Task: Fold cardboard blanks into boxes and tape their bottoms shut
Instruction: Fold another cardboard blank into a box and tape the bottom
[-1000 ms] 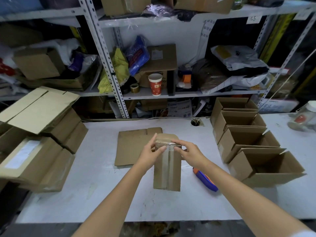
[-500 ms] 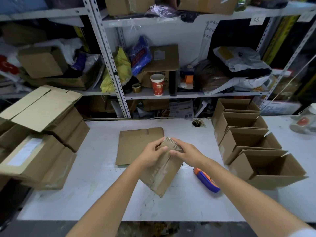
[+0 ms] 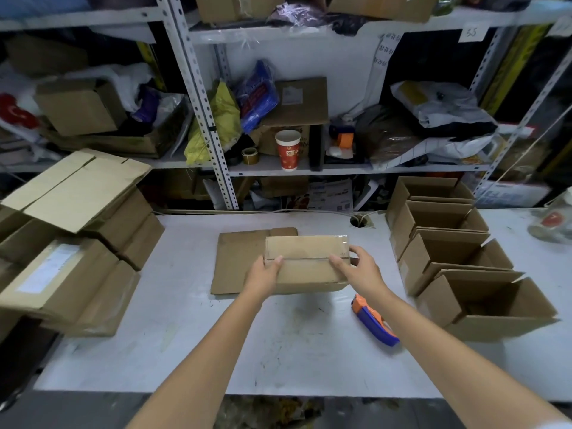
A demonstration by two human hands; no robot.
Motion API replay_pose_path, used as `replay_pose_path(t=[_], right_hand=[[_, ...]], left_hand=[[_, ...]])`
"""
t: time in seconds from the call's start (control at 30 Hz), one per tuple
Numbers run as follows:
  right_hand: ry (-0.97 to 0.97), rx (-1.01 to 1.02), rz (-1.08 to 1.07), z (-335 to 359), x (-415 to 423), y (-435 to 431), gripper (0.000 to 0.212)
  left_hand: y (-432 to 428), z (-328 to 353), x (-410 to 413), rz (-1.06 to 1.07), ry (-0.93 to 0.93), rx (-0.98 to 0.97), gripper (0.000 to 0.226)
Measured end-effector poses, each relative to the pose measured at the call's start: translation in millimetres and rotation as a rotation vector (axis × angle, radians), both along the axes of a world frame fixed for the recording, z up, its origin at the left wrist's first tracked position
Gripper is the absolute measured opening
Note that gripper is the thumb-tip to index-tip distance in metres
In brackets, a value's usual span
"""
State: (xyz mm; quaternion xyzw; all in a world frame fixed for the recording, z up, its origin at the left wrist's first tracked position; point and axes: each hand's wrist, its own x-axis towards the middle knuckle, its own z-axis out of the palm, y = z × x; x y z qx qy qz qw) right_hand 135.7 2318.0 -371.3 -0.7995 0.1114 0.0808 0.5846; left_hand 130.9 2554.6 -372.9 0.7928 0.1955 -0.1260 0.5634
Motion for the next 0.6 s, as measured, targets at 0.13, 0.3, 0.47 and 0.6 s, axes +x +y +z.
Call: replay_pose_path(t=[0.13,0.3,0.47,0.6], right_hand=[[0.044,-0.296,0.046,9,-2,-7,0.085],[-0.016,-0.477,0.463,32,2,3,0.101],[-0.014,-0.174,0.527,22,-11,18,0.073],[-0.013,0.028,0.308,3,-16,14,0.061]], left_hand=[[14,15,1,-0.134,-0.053,0.093,0.036],[11,41,7,-0.476,-0.135,0.114,0.041],[-6,53,7,-0.572,-0.073,0.038,0.041],[-17,45,-5,-0.29,-0.067,-0.079,0.084]])
